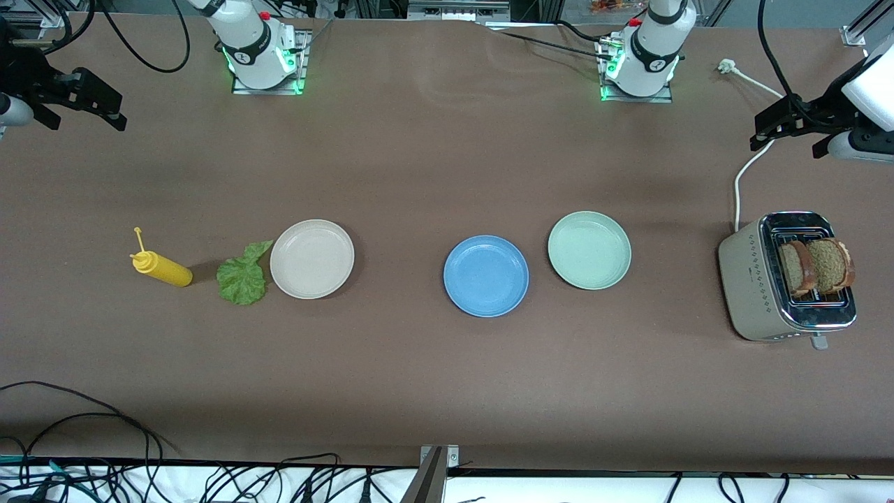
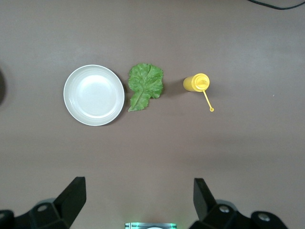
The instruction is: Make sandwich in blue plate with both arms
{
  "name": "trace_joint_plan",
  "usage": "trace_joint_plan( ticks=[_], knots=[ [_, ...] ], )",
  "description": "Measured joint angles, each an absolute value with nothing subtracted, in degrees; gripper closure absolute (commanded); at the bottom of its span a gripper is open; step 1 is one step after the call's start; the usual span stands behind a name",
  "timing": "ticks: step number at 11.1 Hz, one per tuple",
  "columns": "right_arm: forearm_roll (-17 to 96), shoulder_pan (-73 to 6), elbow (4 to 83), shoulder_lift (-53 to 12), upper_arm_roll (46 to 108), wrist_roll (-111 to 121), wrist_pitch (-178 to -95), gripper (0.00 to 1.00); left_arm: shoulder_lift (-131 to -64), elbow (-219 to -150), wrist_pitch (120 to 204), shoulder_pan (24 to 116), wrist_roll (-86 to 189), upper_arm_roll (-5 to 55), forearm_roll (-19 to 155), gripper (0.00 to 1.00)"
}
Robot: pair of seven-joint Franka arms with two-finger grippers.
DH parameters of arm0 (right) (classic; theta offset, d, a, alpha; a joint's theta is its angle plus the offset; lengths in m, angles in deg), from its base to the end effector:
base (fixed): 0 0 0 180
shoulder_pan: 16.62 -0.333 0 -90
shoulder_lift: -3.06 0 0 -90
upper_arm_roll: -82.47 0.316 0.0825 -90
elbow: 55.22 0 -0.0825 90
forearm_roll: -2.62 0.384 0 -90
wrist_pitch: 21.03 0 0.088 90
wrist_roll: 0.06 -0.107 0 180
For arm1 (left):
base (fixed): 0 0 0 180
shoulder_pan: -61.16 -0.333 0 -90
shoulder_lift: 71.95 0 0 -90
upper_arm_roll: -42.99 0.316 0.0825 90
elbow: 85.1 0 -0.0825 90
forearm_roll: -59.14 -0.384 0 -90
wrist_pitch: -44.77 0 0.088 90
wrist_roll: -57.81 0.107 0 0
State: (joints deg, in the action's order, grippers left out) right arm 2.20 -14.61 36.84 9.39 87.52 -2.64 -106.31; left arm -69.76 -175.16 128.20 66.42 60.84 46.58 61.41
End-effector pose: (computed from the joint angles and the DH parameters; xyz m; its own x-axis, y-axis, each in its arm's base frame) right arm 0.5104 0.0292 0.6591 0.9999 0.0068 -0.0075 0.0069 -0.9998 0.0174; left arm 0.5302 -0.0194 0.6352 0.9934 -0.0866 -0.0751 -0.0833 -0.9955 0.0460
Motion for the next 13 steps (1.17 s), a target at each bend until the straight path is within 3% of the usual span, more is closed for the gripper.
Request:
trace_joint_plan(
  ticks=[13],
  knots=[
    [2.19, -14.61, 36.84, 9.33, 87.51, -2.64, -106.27, 0.0, -70.12, -175.17, 129.15, 66.5, 61.0, 44.22, 60.21, 0.0]
  ],
)
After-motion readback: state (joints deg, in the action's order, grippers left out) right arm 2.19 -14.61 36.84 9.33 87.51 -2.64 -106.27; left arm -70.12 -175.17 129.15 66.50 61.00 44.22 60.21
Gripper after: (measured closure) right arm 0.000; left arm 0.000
